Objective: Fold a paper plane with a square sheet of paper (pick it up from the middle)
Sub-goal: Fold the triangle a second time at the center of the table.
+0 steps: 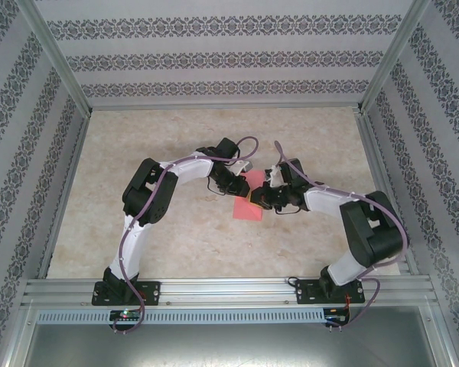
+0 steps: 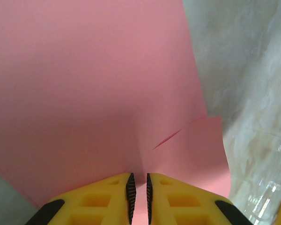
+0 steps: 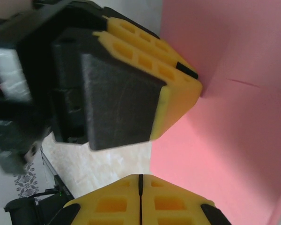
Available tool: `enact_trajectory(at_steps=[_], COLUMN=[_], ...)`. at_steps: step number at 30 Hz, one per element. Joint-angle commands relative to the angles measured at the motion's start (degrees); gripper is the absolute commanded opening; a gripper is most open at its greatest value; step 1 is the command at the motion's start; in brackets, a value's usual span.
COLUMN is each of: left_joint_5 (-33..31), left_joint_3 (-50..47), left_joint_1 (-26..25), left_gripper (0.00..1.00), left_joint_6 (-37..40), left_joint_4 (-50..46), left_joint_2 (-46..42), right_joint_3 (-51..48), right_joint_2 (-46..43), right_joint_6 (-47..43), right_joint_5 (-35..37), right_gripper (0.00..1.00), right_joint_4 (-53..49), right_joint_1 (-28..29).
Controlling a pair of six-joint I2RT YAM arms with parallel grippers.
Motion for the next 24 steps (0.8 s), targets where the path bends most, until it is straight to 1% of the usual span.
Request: enact_trajectory(at_steps=[1, 7, 11, 14, 17, 20, 24], left_joint_5=[-8.24, -7.99, -8.11, -8.26, -8.16, -8.22, -8.26], left_joint_3=[-1.65, -1.55, -1.63, -1.50, -1.47, -1.30, -1.38], left_joint_1=[0.98, 1.13, 1.13, 1.31, 1.49, 1.60, 1.78], left_gripper=[0.21, 0.21, 0.21, 0.21, 0.21, 0.21, 0.21], left_joint_6=[1.65, 1.34, 1.43, 1.49, 1.40, 1.43, 1.52], left_joint_4=[-5.09, -4.88, -5.00, -5.03, -5.12, -5.11, -5.21], left_joint_2=[5.29, 5.40, 5.37, 5.44, 5.50, 5.65, 5.45], right_joint_3=[2.73, 5.84, 6.25, 5.36, 3.82, 2.90, 0.47], right_joint_2=[3.94, 8.36, 10.18, 10.95, 10.69, 10.05, 7.55], right_joint_6=[-0.27, -3.98, -5.82, -6.68, -7.65, -9.34, -10.10], right_joint_5=[0.18, 3.57, 5.71, 5.40, 5.63, 6.83, 8.24], right_gripper=[0.07, 0.07, 0.07, 0.07, 0.07, 0.07, 0.07], right_joint_4=[0.58, -3.30, -4.78, -5.32, -6.21, -9.27, -10.99], right_joint_1=[1.09, 1.11, 1.14, 1.02, 1.10, 0.97, -0.06])
